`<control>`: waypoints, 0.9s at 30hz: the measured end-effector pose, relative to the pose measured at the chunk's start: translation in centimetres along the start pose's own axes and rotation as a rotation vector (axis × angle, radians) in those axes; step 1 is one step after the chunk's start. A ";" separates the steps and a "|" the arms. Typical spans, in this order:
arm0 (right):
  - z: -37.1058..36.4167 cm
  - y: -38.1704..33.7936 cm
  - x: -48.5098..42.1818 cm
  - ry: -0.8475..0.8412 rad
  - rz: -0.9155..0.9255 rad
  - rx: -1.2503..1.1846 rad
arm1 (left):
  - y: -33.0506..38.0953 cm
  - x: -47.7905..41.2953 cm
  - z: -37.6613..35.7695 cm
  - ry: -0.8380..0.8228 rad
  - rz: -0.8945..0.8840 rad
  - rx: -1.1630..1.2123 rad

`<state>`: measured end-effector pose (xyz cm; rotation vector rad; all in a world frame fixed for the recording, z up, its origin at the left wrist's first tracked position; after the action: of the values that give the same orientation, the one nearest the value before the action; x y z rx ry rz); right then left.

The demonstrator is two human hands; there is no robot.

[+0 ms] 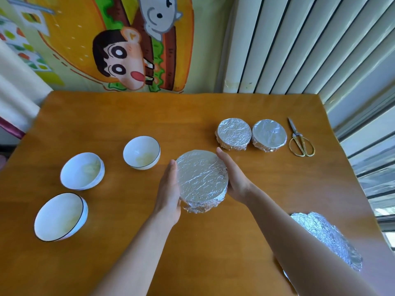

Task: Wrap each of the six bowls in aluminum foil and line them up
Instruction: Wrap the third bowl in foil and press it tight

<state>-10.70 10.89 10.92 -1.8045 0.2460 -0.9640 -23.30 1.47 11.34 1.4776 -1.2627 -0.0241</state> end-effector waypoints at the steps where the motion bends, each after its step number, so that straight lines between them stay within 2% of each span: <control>1: -0.1 0.0 0.0 -0.004 -0.003 -0.005 | 0.0 0.0 -0.1 0.000 0.003 0.008; 8: 0.5 -0.6 0.3 -0.017 0.020 -0.013 | 0.4 -0.3 -0.5 0.039 0.014 -0.004; 11: 2.0 -0.6 0.2 0.096 0.039 -0.022 | 1.1 -0.2 -0.5 0.047 0.014 -0.018; 16: 1.0 0.1 0.8 -0.142 -0.029 0.022 | 1.9 0.2 -0.9 -0.046 0.067 -0.129; 21: 0.5 0.6 0.9 -0.031 -0.053 -0.106 | 2.9 0.4 -0.7 -0.084 0.097 -0.126; 24: 0.6 0.5 1.0 0.061 -0.013 -0.159 | 3.5 0.2 -0.4 0.020 -0.051 -0.052; 27: 0.8 0.9 0.4 0.235 0.061 -0.165 | 2.9 1.7 0.5 0.312 -0.398 0.011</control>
<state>-9.63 10.79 10.21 -1.8198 0.5378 -1.1403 -24.83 0.56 14.30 1.6491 -0.7092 -0.0481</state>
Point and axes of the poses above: each hand's wrist, its own x-axis away from the middle knuckle, its own z-axis out of the back of the hand, y = z × x, the point moved 3 cm from there along -x, towards the middle knuckle, and after that the axes turned 13 degrees about x, right-handed, at the moved point
